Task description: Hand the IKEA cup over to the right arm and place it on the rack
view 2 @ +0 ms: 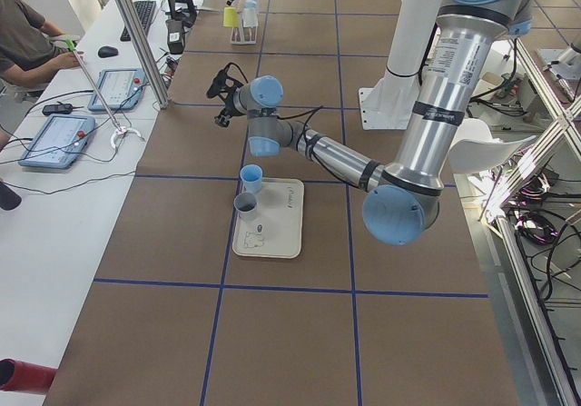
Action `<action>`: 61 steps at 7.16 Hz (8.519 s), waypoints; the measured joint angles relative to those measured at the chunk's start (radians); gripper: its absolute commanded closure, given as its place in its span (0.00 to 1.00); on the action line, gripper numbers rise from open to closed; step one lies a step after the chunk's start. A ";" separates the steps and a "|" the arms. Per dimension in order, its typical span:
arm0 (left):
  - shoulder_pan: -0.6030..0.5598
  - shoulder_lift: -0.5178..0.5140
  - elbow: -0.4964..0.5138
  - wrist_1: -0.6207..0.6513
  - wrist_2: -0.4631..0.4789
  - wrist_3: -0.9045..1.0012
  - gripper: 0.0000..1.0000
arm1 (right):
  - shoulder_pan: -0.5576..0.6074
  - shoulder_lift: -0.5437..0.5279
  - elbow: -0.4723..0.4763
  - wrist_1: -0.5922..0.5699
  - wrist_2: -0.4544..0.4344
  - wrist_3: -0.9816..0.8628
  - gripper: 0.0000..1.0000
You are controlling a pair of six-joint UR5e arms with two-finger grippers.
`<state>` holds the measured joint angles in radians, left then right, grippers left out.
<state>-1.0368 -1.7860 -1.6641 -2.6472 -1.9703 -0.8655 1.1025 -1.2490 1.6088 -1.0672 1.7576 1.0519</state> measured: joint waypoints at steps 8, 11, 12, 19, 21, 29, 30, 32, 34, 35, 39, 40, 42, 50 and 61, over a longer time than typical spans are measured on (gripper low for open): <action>-0.147 0.116 0.060 0.544 -0.252 0.505 0.15 | -0.006 -0.172 0.186 0.000 0.145 -0.011 0.00; -0.091 0.106 0.110 0.554 -0.282 0.479 0.15 | -0.009 -0.213 0.223 0.002 0.177 -0.012 0.00; -0.081 0.103 0.125 0.550 -0.283 0.477 0.17 | -0.010 -0.215 0.224 0.002 0.178 -0.012 0.00; -0.032 0.085 0.163 0.542 -0.282 0.458 1.00 | -0.010 -0.219 0.224 0.003 0.177 -0.012 0.00; -0.072 0.088 0.146 0.552 -0.273 0.460 1.00 | -0.010 -0.219 0.224 0.003 0.177 -0.012 0.00; 0.007 -0.161 -0.303 1.002 -0.163 0.062 1.00 | -0.049 -0.232 0.351 0.001 0.218 0.074 0.00; 0.076 -0.217 -0.318 0.946 -0.165 -0.110 1.00 | -0.081 -0.228 0.385 0.002 0.218 0.148 0.00; 0.188 -0.275 -0.279 0.600 -0.161 -0.522 1.00 | -0.150 -0.196 0.455 0.005 0.220 0.346 0.00; 0.243 -0.283 -0.149 0.027 -0.070 -0.975 1.00 | -0.218 -0.101 0.512 0.010 0.224 0.577 0.00; 0.285 -0.284 -0.100 -0.187 0.032 -1.117 1.00 | -0.248 -0.031 0.524 0.012 0.223 0.679 0.00; 0.366 -0.328 -0.064 -0.407 0.208 -1.242 1.00 | -0.309 0.104 0.535 0.250 0.199 0.906 0.00; 0.367 -0.342 -0.064 -0.409 0.213 -1.254 1.00 | -0.324 0.109 0.520 0.334 0.175 0.922 0.00; 0.368 -0.366 -0.063 -0.413 0.231 -1.280 1.00 | -0.343 0.112 0.498 0.431 0.150 1.008 0.01; 0.394 -0.407 -0.014 -0.505 0.259 -1.337 1.00 | -0.345 0.122 0.494 0.455 0.087 1.262 0.00; 0.431 -0.430 -0.037 -0.506 0.254 -1.338 0.88 | -0.343 0.121 0.491 0.455 0.073 1.315 0.96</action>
<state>-0.6059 -2.2156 -1.7011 -3.1532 -1.7165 -2.2040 0.7591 -1.1281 2.1002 -0.6121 1.8310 2.3666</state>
